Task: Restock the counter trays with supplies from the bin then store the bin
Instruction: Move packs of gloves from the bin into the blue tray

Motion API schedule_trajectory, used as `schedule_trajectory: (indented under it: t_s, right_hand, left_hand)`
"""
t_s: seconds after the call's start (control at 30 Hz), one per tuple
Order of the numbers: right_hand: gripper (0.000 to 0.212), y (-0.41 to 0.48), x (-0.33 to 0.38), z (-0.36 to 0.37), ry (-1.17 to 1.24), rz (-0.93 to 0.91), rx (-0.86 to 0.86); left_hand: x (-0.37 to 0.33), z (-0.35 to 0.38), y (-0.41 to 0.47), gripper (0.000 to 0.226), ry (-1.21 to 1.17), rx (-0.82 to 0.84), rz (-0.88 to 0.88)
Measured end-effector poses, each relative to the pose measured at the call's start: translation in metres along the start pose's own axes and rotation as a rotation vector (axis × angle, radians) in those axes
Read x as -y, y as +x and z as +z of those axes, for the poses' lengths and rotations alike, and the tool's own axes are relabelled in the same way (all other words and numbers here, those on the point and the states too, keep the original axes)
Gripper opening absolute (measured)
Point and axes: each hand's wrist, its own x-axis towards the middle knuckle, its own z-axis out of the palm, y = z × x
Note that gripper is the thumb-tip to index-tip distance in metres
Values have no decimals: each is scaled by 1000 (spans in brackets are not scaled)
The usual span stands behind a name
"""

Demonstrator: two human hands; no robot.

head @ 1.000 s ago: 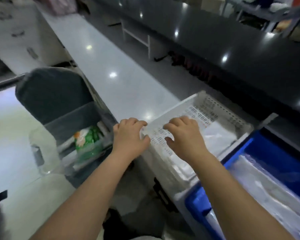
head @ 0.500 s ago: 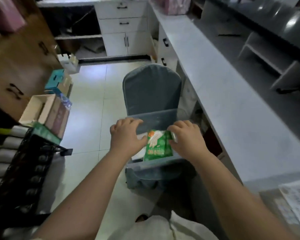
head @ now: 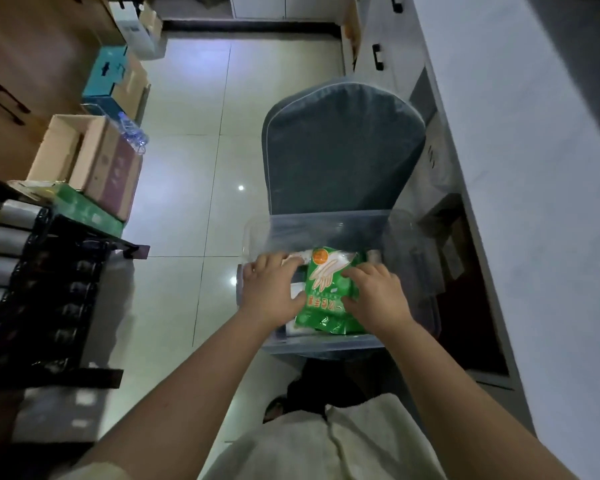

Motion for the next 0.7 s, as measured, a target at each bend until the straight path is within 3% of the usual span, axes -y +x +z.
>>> schedule_trajectory:
  t_s: [0.2, 0.43, 0.57, 0.7]
  right_hand:
    - [52, 48, -62, 44, 94, 182, 145]
    - [55, 65, -116, 105, 237, 396, 292]
    - [52, 78, -134, 147, 440, 523, 278]
    - [48, 92, -148, 190, 482, 592, 222]
  left_hand:
    - [-7, 51, 57, 64, 16, 121, 15]
    - [-13, 123, 114, 65, 112, 387, 198]
    - [-11, 171, 143, 66, 173, 503, 303]
    - [-14, 220, 173, 71, 240, 558, 432]
